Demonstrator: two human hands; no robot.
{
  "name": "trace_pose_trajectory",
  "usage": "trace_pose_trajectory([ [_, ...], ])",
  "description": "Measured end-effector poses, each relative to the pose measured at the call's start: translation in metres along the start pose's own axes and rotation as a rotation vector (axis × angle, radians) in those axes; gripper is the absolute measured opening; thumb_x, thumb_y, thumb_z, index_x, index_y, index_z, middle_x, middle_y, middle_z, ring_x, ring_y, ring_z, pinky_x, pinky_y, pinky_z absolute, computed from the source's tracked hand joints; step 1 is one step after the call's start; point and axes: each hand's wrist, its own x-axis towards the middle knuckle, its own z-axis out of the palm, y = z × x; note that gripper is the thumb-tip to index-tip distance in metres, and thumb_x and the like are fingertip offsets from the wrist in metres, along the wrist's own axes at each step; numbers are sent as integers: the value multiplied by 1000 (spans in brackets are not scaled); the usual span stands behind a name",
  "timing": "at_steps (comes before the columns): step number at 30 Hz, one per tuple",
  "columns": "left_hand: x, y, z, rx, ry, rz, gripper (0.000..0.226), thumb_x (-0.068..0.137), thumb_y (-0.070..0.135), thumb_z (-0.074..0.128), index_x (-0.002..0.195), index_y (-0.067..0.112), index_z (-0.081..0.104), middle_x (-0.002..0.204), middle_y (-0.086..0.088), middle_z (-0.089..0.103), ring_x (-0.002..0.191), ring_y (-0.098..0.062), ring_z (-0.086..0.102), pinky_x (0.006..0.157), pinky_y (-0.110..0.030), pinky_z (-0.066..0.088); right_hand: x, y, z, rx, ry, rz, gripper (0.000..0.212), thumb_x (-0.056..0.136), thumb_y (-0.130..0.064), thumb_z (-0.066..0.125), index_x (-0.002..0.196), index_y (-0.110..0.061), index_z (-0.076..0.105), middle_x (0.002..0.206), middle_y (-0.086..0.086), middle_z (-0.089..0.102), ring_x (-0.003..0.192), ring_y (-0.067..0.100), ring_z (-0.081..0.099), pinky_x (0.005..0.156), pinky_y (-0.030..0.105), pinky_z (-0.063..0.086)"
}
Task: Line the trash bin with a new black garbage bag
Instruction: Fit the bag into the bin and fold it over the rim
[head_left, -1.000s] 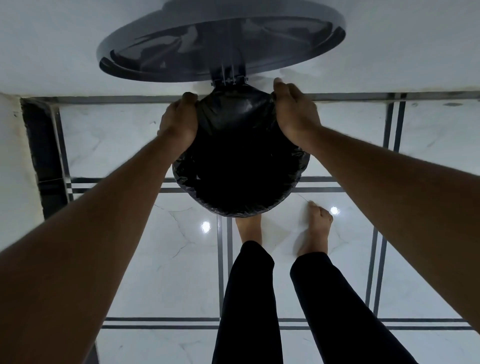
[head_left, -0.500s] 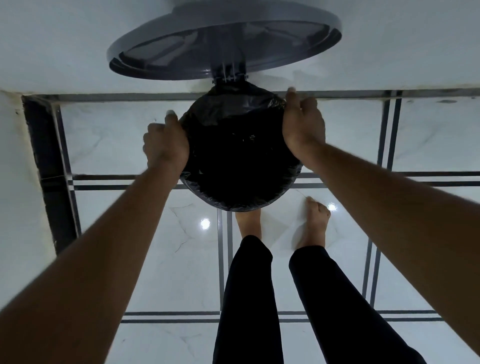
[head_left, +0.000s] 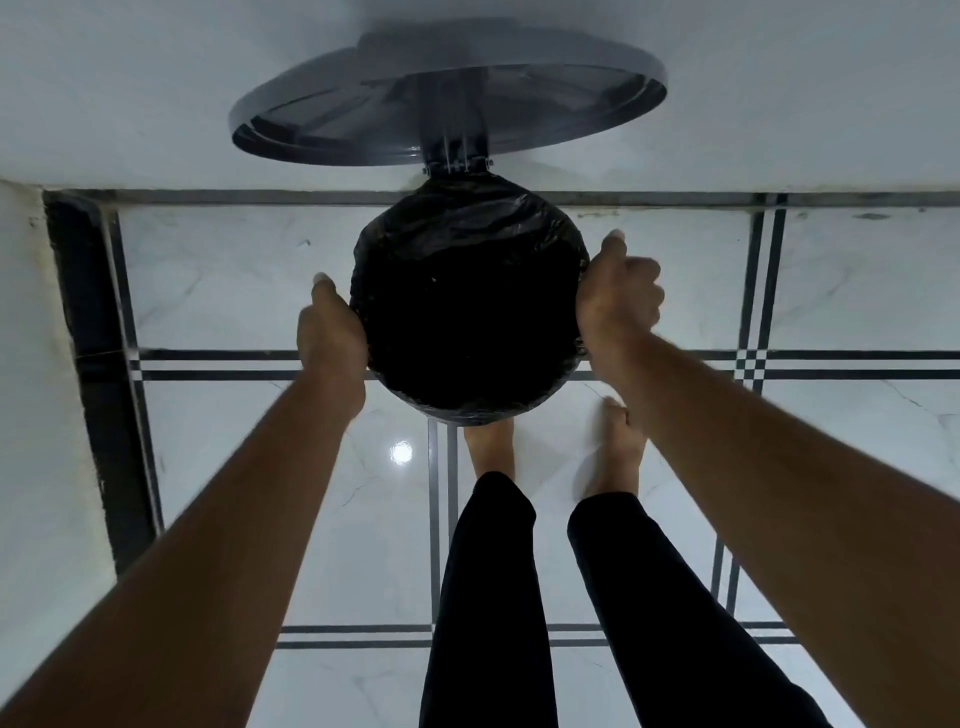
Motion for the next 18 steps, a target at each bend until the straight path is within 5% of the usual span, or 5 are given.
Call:
trace_pose_trajectory([
  [2, -11, -10, -2, -74, -47, -131, 58, 104, 59, 35, 143, 22, 58, 142, 7, 59, 123, -19, 54, 106, -43, 39, -13, 7, -2, 53, -18, 185, 70, 107, -61, 38, 158, -15, 44, 155, 14, 50, 138, 37, 51, 112, 53, 45],
  [6, -36, -37, -9, -252, -192, -426, 58, 98, 60, 43, 138, 20, 56, 143, -3, 51, 138, -28, 46, 122, -63, 30, -31, 31, -8, 313, -129, 443, 59, 101, -52, 43, 149, -18, 51, 126, -1, 60, 103, 23, 59, 82, 34, 46],
  [12, -33, -72, -11, -627, -317, -467, 87, 98, 73, 36, 156, 9, 47, 155, -13, 56, 147, -34, 50, 128, -55, 28, -40, 57, -7, 438, -376, 467, 66, 110, -62, 22, 159, -31, 52, 161, -3, 56, 147, 27, 51, 126, 51, 32],
  [16, -19, -62, -4, -465, -11, -427, 70, 103, 57, 36, 157, 15, 46, 155, -9, 54, 144, -29, 50, 124, -52, 31, -26, 51, -6, 231, -134, 396, 68, 105, -61, 34, 154, -17, 52, 151, 5, 56, 129, 31, 56, 118, 49, 44],
  [18, -11, -42, 1, -305, 234, -181, 48, 102, 45, 45, 128, 11, 66, 126, -9, 68, 116, -31, 62, 104, -48, 46, -15, 42, -5, 108, 9, 131, 73, 101, -63, 38, 138, -6, 60, 139, 13, 62, 121, 35, 63, 106, 47, 52],
])
